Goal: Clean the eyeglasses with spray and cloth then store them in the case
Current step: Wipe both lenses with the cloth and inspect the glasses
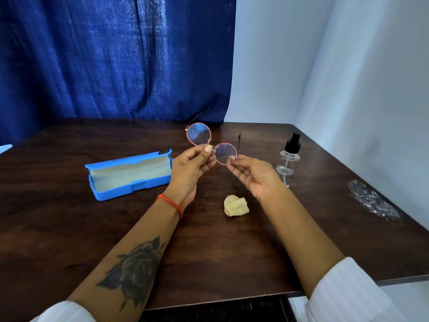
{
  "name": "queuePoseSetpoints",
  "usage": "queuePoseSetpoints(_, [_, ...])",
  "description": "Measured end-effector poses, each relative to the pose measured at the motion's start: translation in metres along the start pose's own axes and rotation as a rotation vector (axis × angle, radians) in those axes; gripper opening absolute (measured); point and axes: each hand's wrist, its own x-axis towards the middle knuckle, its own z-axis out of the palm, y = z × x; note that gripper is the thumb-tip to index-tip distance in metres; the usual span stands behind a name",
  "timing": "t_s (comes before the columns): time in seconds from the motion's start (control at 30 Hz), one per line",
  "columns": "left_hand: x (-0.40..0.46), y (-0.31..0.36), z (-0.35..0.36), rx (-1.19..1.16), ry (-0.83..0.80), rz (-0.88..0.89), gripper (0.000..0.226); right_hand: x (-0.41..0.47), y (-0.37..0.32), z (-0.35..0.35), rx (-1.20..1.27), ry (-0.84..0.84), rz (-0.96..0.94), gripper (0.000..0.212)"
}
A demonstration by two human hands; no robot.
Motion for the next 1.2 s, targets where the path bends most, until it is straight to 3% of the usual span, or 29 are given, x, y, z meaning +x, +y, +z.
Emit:
queuePoseSetpoints(0.27, [-0.002,0.016,0.001,-0.087,0.12,0.065,0.02,0.004,-0.004,-0.006,-0.29,0.137,-0.346,0.039])
queuePoseSetpoints(0.43, [-0.007,0.023,-0.005,0.133,0.159,0.158,0.014,0.005,-0.004,-0.013,-0.456,0.171,-0.581,0.034])
queuePoseSetpoints(0.73, [-0.011,0.033,-0.012,0.149,0.067,0.185,0.02,0.002,-0.005,-0.024,-1.043,0.018,-1.148,0.022])
queuePoseSetpoints(0.93, [-0.009,0.042,-0.021,0.417,-0.055,0.24,0.021,0.004,-0.013,-0.033,-1.193,-0.067,-1.187,0.024])
queuePoseSetpoints(1.03, [-0.009,0.042,-0.027,0.852,-0.101,0.403,0.021,0.006,-0.016,-0.035,-1.321,-0.064,-1.15,0.022])
queuePoseSetpoints(1.2, [-0.011,0.042,-0.027,1.139,-0.09,0.597,0.02,0.005,-0.018,-0.033,-1.302,-0.061,-0.846,0.02])
